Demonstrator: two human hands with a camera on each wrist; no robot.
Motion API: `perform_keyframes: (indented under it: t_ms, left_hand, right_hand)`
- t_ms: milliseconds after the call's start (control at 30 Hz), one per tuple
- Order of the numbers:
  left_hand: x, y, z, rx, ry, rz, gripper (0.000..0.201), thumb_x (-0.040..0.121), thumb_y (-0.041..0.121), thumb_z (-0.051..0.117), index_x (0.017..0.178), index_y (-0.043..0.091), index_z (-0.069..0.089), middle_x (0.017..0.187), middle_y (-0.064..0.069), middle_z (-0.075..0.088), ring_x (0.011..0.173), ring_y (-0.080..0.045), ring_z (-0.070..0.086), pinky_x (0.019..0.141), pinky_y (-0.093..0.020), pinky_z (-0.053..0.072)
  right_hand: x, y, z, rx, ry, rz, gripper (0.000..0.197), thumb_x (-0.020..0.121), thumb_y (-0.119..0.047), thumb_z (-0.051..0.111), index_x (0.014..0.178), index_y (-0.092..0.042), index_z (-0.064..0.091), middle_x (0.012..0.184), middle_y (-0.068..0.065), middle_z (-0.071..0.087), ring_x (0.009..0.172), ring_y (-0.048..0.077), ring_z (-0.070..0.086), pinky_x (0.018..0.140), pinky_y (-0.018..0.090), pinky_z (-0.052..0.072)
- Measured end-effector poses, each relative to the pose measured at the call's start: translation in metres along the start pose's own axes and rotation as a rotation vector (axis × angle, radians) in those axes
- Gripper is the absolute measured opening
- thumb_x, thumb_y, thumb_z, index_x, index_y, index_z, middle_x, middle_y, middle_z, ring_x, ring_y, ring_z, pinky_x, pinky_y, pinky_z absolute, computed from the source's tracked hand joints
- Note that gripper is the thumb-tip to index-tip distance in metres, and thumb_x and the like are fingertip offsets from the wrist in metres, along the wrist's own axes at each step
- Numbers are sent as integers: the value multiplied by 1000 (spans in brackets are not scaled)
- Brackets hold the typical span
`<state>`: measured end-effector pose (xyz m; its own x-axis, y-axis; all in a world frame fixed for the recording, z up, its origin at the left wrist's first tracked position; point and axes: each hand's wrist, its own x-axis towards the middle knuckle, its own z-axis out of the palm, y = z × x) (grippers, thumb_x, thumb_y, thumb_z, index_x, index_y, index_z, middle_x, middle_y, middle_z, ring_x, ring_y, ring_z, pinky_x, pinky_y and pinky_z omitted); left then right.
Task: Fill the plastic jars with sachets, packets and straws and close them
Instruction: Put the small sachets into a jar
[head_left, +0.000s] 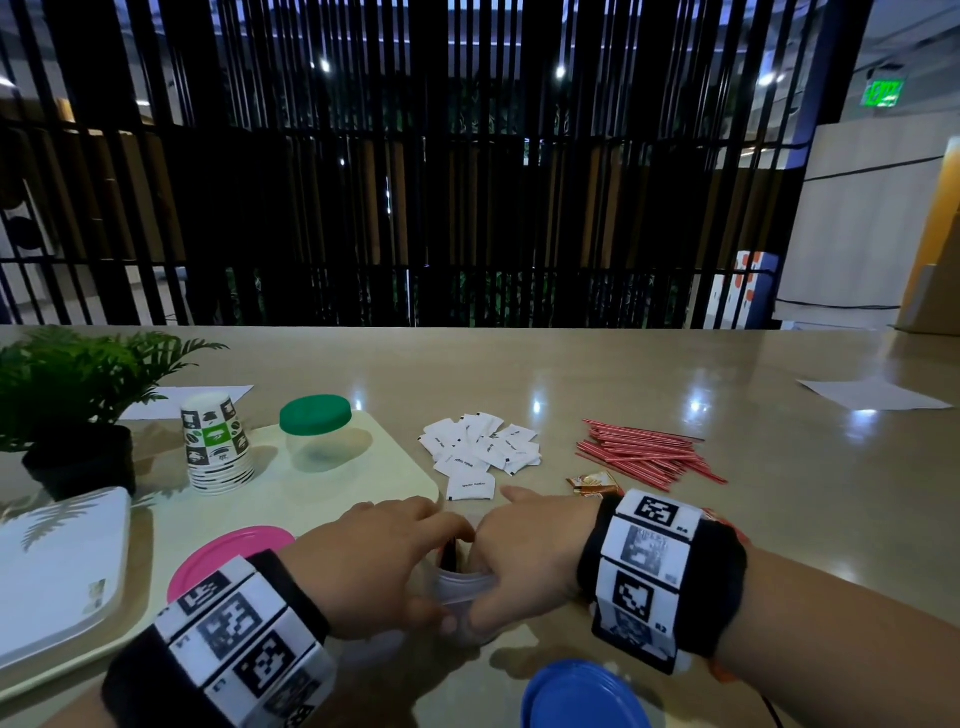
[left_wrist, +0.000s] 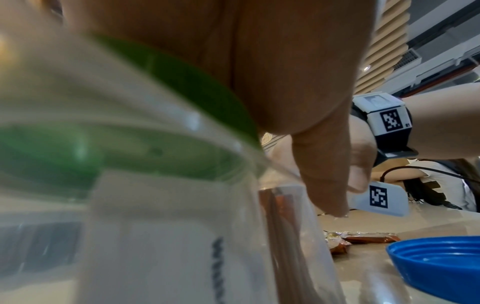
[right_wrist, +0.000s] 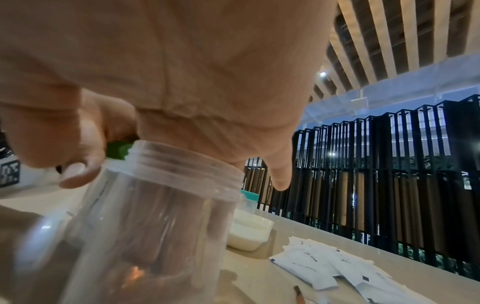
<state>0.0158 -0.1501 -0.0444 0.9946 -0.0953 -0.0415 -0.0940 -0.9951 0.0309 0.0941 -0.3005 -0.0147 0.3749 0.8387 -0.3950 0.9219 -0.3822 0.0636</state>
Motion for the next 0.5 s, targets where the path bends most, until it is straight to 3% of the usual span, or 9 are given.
perform_keyframes:
  t_ms: [133,300,367,433,500]
  left_hand:
    - [-2,0,-1,-38,8,-59,64,75,59,69,126,39,35,132,12,48,113,-12,48,97,-30,42]
    - [-4,2,-3,-27,8,-70,60,76,59,68,122,35,38,126,12,49,106,-10,47,89,-24,40]
    - [-3,2,-4,-16,-4,-63,61,76,61,67,124,34,42,125,13,48,107,-9,46,93,-25,40]
    - [-2,1,-4,-8,-1,-44,65,75,63,66,130,35,45,129,13,47,112,-9,47,99,-29,40]
    - [-2,0,-3,-3,-3,-39,65,75,62,66,130,35,45,130,13,47,112,-9,46,99,-28,38]
  right_hand:
    - [2,-4,-4,-13,-14,-4,40,91,-57,44,65,-27,44,67,-5,50,66,3,41,115,51,6]
    - [8,-6,-4,-22,-27,6,38,87,-59,49,66,-27,47,70,-4,54,79,13,52,112,53,14]
    - [9,-6,-2,-20,-27,18,39,84,-63,51,67,-27,46,72,-4,55,83,16,54,110,49,24]
    - [9,-5,-2,9,-32,32,40,82,-65,53,68,-27,46,74,-3,55,80,17,54,99,44,41]
    - [7,-5,-2,33,-35,28,39,82,-63,55,69,-27,46,75,-2,54,78,17,54,83,37,48]
